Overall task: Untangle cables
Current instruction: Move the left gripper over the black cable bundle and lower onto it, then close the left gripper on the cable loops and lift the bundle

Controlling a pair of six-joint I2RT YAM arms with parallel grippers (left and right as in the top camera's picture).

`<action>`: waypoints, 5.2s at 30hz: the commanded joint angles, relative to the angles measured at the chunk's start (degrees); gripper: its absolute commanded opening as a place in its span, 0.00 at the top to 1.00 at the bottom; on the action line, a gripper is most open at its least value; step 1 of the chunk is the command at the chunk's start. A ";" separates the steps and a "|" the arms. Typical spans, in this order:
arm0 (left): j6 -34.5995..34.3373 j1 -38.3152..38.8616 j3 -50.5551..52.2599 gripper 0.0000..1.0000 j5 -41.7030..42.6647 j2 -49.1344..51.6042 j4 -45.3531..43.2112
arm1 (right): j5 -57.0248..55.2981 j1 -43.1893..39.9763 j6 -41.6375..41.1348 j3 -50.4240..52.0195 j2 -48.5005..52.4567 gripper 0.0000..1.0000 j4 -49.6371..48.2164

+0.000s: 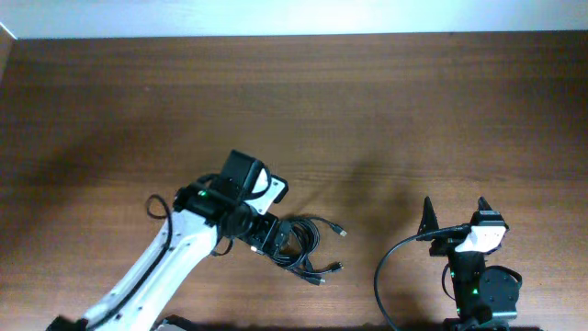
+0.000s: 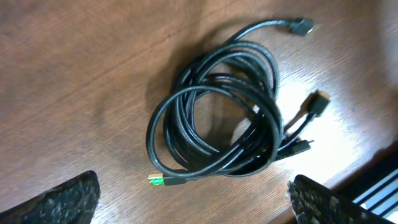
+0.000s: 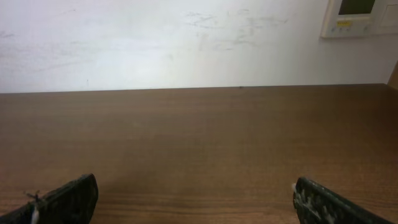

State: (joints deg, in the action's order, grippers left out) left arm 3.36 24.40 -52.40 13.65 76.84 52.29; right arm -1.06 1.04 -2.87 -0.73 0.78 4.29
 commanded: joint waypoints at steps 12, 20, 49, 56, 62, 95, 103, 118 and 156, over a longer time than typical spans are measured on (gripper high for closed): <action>-1.38 1.55 -1.01 0.01 0.50 10.14 -6.14 | -0.50 -0.35 -0.42 0.42 -0.59 0.01 0.28; -3.58 3.93 -1.01 0.01 -2.16 14.45 -7.74 | -0.50 -0.35 -0.44 0.42 -0.59 0.01 0.28; -3.82 3.96 5.20 0.00 -7.61 15.10 -12.94 | -0.50 -0.35 -0.44 0.42 -0.59 0.01 0.28; -3.80 3.93 6.23 0.14 -7.52 15.10 -16.15 | -0.50 -0.35 -0.44 0.42 -0.59 0.01 0.28; -3.80 3.96 6.56 0.16 -7.54 15.10 -16.55 | -0.50 -0.35 -0.44 0.42 -0.59 0.01 0.28; -4.24 4.00 6.67 0.34 -7.45 20.33 -18.03 | -0.50 -0.35 -0.44 0.42 -0.59 0.01 0.28; -4.24 4.00 6.67 1.00 -7.41 20.33 -17.77 | -0.50 -0.35 -0.44 0.42 -0.59 0.01 0.28; -10.14 4.00 -6.21 1.00 -5.97 15.54 -2.03 | -0.50 -0.35 -0.44 0.42 -0.59 0.01 0.28; -11.61 3.93 -11.15 1.00 24.90 -5.95 -21.27 | 18.47 -0.35 -14.12 -46.58 8.61 0.01 47.21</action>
State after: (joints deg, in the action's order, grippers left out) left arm -8.73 28.49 -62.48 29.56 72.20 32.60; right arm 11.46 1.04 -13.78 -43.09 5.08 48.99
